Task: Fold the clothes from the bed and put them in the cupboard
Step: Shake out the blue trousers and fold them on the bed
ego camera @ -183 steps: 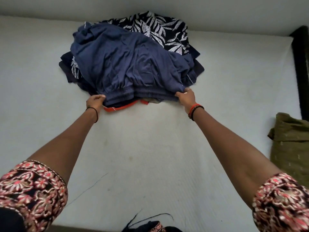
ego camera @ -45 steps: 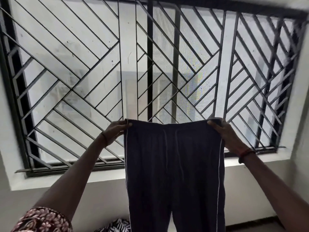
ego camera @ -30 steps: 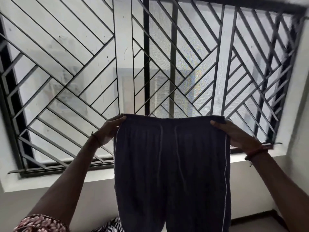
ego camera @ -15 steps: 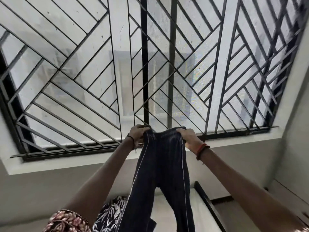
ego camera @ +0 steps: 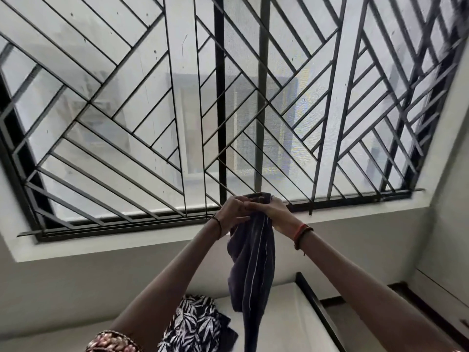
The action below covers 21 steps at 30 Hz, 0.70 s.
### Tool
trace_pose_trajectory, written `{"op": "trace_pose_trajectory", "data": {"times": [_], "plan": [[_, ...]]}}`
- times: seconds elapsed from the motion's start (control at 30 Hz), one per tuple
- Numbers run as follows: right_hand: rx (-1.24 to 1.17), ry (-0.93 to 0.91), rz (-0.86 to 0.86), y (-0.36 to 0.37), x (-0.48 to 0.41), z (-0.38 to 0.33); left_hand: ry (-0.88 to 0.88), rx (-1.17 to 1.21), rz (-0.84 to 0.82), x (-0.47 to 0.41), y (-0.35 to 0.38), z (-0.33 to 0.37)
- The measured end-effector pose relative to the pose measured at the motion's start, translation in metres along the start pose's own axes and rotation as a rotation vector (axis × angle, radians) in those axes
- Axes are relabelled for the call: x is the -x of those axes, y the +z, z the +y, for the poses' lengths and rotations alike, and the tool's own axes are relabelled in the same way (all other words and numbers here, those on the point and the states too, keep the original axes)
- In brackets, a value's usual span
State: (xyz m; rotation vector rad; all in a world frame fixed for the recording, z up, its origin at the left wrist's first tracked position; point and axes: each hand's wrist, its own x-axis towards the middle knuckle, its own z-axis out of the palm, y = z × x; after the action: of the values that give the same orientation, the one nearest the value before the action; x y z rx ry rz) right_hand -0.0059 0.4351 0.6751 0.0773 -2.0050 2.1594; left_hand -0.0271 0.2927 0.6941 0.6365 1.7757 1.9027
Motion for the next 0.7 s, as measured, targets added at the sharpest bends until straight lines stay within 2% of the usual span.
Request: {"op": "trace_pose_trajectory", "data": {"times": [0.07, 0.17, 0.23, 0.3, 0.4, 0.53, 0.63, 0.7], "plan": [[0.056, -0.003, -0.072, -0.011, 0.001, 0.000, 0.002, -0.013, -0.009, -0.001, -0.003, -0.004], [0.091, 0.029, -0.099, -0.024, 0.004, 0.003, 0.120, -0.148, 0.031, -0.009, -0.015, -0.012], [0.083, 0.085, -0.078, -0.030, 0.009, 0.004, 0.228, -0.326, 0.078, -0.014, -0.027, -0.016], [0.057, 0.154, -0.056, -0.035, 0.014, 0.005, 0.330, -0.688, 0.041, -0.019, -0.040, -0.023], [0.032, 0.199, -0.037, -0.043, 0.020, 0.006, 0.307, -1.231, -0.134, -0.022, -0.047, -0.037], [0.006, 0.234, -0.142, -0.051, 0.030, 0.005, 0.268, -1.448, -0.167, -0.024, -0.038, -0.042], [0.091, 0.258, -0.170, -0.064, 0.040, 0.005, 0.260, -1.652, -0.253, -0.022, -0.029, -0.032], [0.198, 0.233, -0.210, -0.075, 0.045, 0.009, 0.261, -1.669, -0.326, -0.023, -0.026, -0.028]]}}
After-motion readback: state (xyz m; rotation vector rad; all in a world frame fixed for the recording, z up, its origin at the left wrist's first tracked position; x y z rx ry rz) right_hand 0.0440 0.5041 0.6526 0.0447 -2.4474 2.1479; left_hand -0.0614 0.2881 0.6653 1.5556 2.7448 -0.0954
